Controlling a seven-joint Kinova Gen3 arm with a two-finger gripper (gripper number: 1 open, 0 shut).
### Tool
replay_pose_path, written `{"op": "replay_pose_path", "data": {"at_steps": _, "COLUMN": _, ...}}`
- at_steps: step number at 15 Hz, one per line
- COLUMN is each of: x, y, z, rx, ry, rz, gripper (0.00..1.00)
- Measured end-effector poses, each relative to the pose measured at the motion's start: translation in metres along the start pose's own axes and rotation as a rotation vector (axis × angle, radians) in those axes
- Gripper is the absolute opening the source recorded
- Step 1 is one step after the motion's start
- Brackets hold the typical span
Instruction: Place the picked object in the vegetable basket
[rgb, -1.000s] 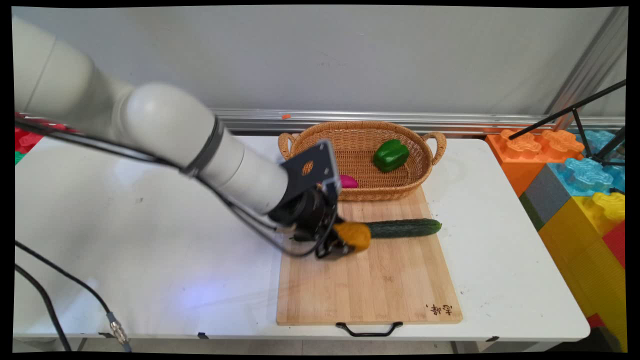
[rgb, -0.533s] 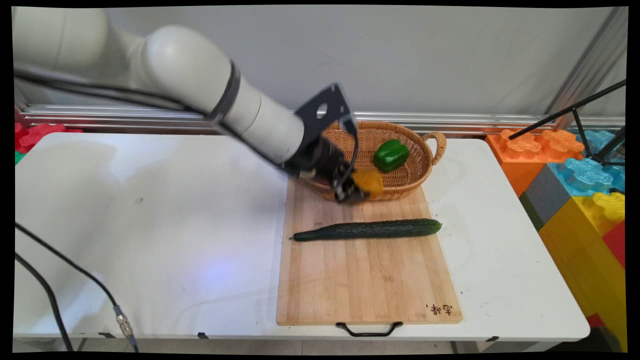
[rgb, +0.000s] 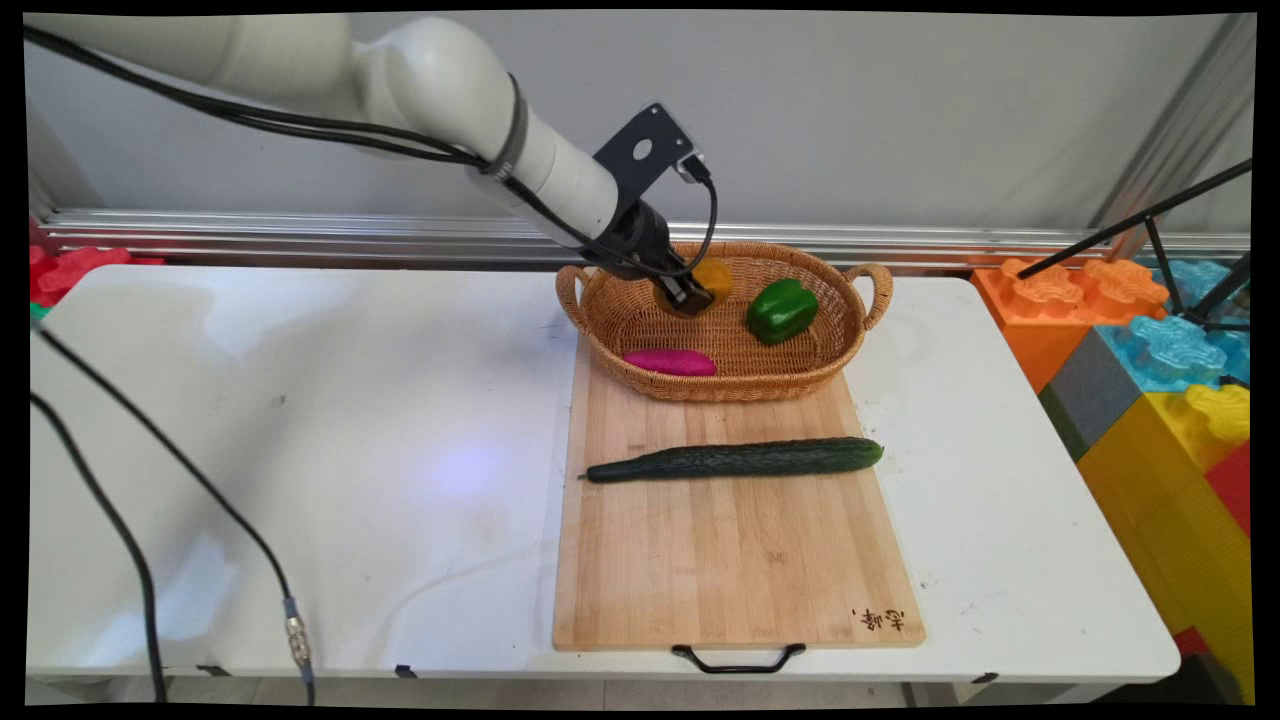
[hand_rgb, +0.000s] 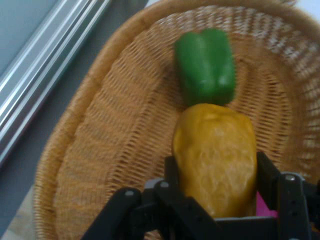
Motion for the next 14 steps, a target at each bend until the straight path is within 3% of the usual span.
{"op": "replay_pose_path", "data": {"at_steps": 7, "x": -0.017, "y": -0.036, "z": 0.062, "rx": 0.043, "ry": -0.053, "rz": -0.062, "gripper": 0.00}}
{"op": "replay_pose_path", "data": {"at_steps": 14, "x": -0.026, "y": -0.052, "z": 0.103, "rx": 0.053, "ry": -0.073, "rz": -0.093, "gripper": 0.00}}
